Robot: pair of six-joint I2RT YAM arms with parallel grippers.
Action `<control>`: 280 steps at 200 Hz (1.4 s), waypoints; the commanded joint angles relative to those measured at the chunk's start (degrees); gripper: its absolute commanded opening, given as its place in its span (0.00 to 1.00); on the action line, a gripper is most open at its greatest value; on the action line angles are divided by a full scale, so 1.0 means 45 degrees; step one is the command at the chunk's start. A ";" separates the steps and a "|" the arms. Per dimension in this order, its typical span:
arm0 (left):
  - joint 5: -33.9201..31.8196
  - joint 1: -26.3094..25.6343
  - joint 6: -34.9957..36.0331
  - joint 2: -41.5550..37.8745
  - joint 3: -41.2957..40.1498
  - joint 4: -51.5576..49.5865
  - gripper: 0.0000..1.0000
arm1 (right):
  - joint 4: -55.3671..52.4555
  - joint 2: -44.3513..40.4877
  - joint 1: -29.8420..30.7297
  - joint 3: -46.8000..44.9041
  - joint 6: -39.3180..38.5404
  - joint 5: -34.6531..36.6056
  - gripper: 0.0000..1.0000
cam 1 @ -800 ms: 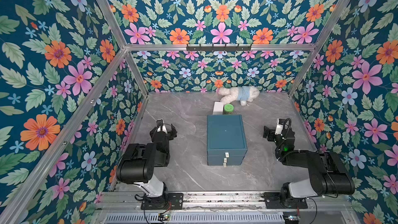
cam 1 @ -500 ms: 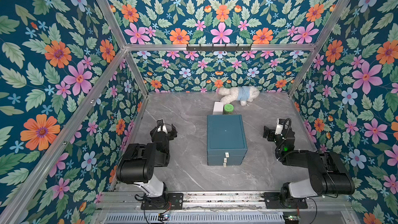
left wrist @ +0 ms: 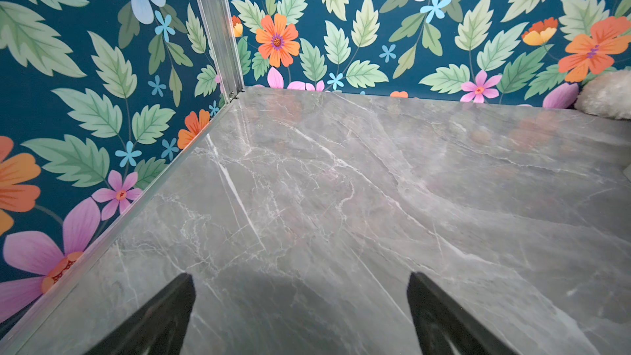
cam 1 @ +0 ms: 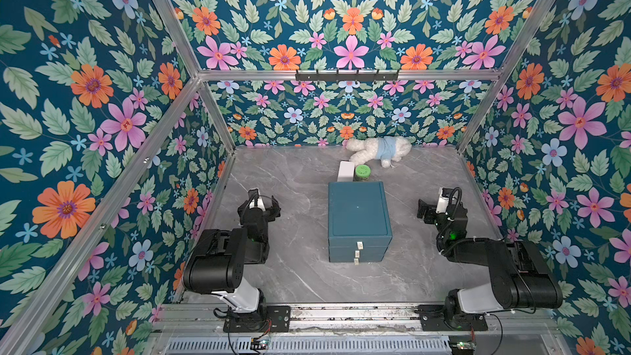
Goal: Take the postcards out of the drawer
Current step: Move the storage box to the center of the board.
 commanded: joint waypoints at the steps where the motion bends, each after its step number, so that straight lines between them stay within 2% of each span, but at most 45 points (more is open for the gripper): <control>1: -0.0619 -0.0118 0.0001 -0.0769 0.0494 -0.1182 1.00 | 0.0276 -0.0516 0.0010 -0.0104 -0.0073 0.0276 0.99; 27: -0.2018 -0.0604 -0.0107 -0.2029 0.1391 -0.3524 1.00 | -0.1527 -0.2346 0.0262 0.0014 -0.0044 0.0962 0.99; 43: -0.1958 -0.0765 -0.1052 -0.2622 0.2027 -0.4696 1.00 | -0.3358 -0.3472 0.0493 0.0515 0.0067 0.1557 0.96; 60: -0.1433 -0.1111 -0.1710 -0.3009 0.2539 -0.5708 1.00 | -0.6220 -0.4577 0.0558 0.1395 0.1728 0.1958 0.86; 73: -0.1596 -0.1650 -0.2094 -0.3281 0.2819 -0.6669 0.92 | -0.8484 -0.5385 0.0610 0.2034 0.2929 0.1394 0.73; 81: -0.1564 -0.1936 -0.2450 -0.3455 0.2924 -0.7298 0.75 | -0.9611 -0.5806 0.0695 0.2297 0.3506 0.0887 0.65; 94: -0.1133 -0.2314 -0.2863 -0.3769 0.3027 -0.8365 0.33 | -1.1098 -0.6431 0.1076 0.2531 0.4076 0.0220 0.54; 99: -0.1137 -0.2480 -0.3101 -0.3894 0.3068 -0.8843 0.11 | -1.1674 -0.6681 0.1299 0.2636 0.4193 0.0157 0.47; 103: -0.1152 -0.2596 -0.3266 -0.3997 0.3074 -0.9198 0.00 | -1.2144 -0.6838 0.1516 0.2717 0.4321 0.0204 0.42; 116: -0.1106 -0.2959 -0.3840 -0.4423 0.3059 -1.0263 0.00 | -1.3714 -0.7292 0.2139 0.3043 0.4881 0.0134 0.18; 132: -0.0722 -0.3421 -0.4301 -0.4942 0.2960 -1.1301 0.00 | -1.5506 -0.7541 0.2573 0.3494 0.5494 -0.0687 0.00; 156: 0.0225 -0.4229 -0.4883 -0.5417 0.2955 -1.3091 0.00 | -1.6919 -0.7693 0.3355 0.3628 0.6313 -0.1818 0.00; 205: 0.1578 -0.6079 -0.6215 -0.6741 0.2272 -1.6123 0.00 | -1.7989 -0.7502 0.7289 0.3626 0.7665 0.0312 0.00; 242: 0.2343 -0.7371 -0.8691 -0.7660 0.1021 -1.5774 0.00 | -1.7760 -0.6790 0.8364 0.3809 0.8185 0.0664 0.00; 266: 0.2356 -0.8740 -1.0409 -0.7446 0.0483 -1.4347 0.00 | -1.7159 -0.6086 0.8658 0.4173 0.8169 0.0425 0.00; 280: 0.1911 -0.9531 -1.0886 -0.7070 0.0697 -1.4037 0.00 | -1.7058 -0.5498 0.8954 0.4598 0.8096 0.0431 0.00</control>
